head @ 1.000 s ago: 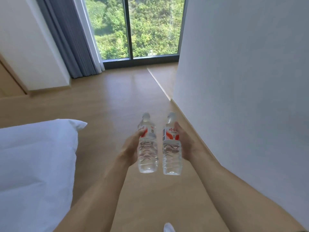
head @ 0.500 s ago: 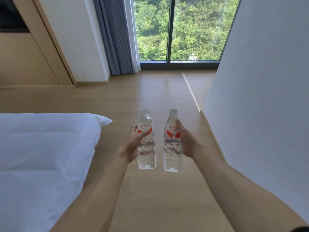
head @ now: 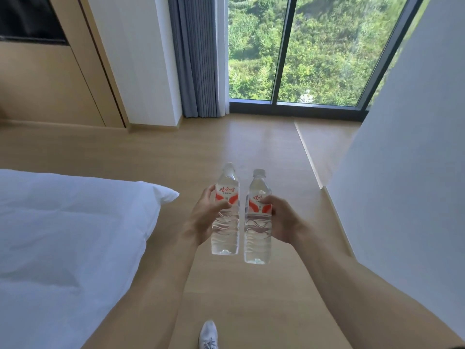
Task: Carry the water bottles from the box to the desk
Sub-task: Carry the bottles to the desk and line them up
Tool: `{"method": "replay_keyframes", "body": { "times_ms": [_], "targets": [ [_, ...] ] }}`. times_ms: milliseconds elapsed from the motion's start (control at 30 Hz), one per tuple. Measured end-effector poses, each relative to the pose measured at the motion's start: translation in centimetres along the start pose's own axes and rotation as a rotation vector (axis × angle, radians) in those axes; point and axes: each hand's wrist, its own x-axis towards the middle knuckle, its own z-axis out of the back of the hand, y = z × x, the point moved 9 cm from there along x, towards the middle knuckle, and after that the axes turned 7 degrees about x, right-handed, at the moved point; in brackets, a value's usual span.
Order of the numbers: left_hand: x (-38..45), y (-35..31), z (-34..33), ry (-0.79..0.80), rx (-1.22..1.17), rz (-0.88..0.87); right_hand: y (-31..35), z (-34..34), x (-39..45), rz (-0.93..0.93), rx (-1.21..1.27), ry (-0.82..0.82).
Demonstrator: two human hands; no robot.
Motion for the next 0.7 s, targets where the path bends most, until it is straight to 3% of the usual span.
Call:
{"method": "replay_keyframes", "body": {
  "times_ms": [300, 700],
  "targets": [
    [12.7, -5.2, 5.8, 0.041, -0.072, -0.01, 7.1, -2.2, 12.3, 0.042, -0.036, -0.103],
    [25.0, -9.3, 12.3, -0.03, -0.066, -0.035, 12.3, -6.3, 27.6, -0.024, -0.11, -0.01]
  ]
}}
